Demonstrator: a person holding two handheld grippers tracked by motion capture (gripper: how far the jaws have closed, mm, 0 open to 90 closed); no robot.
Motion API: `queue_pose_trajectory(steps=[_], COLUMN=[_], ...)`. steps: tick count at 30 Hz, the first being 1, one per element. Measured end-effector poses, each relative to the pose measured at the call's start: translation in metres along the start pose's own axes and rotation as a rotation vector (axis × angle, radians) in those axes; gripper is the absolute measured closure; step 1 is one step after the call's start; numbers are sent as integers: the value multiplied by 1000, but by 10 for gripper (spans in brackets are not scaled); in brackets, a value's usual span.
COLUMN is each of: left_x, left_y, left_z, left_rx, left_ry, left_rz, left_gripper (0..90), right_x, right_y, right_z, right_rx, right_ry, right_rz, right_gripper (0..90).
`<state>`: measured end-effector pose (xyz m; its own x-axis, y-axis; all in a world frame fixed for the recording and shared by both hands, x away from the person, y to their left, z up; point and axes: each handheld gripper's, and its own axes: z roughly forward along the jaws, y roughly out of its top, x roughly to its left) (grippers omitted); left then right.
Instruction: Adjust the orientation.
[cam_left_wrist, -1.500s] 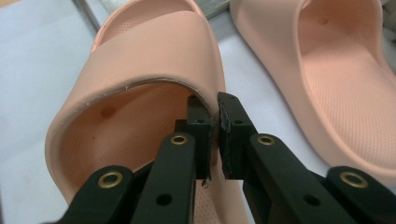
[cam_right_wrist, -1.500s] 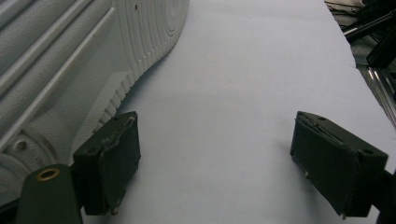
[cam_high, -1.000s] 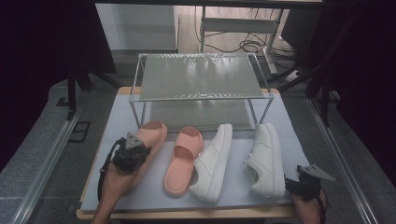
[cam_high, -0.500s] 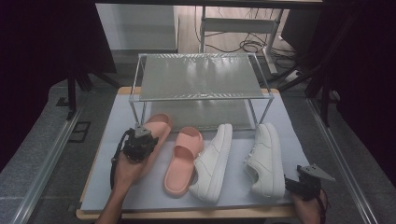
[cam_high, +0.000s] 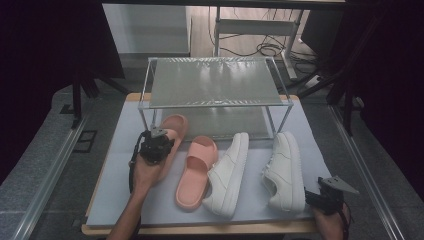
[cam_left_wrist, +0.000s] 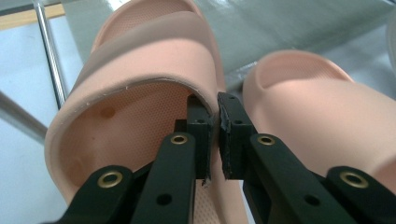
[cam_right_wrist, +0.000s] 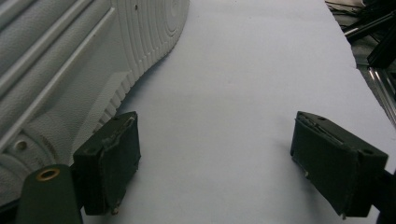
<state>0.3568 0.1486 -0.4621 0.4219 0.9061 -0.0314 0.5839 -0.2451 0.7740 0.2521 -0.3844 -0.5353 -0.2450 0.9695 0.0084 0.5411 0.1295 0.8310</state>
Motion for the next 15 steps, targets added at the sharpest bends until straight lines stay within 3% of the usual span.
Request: queue_pose_trajectory(steps=[15], left_x=[3], left_y=[11], left_z=[33], left_rx=[-39], left_ry=[47], left_rz=[-65], left_gripper=[839], right_x=[0], right_y=[0], right_z=[0], right_rx=[0], right_ry=[1], right_rz=[0], right_gripper=[155])
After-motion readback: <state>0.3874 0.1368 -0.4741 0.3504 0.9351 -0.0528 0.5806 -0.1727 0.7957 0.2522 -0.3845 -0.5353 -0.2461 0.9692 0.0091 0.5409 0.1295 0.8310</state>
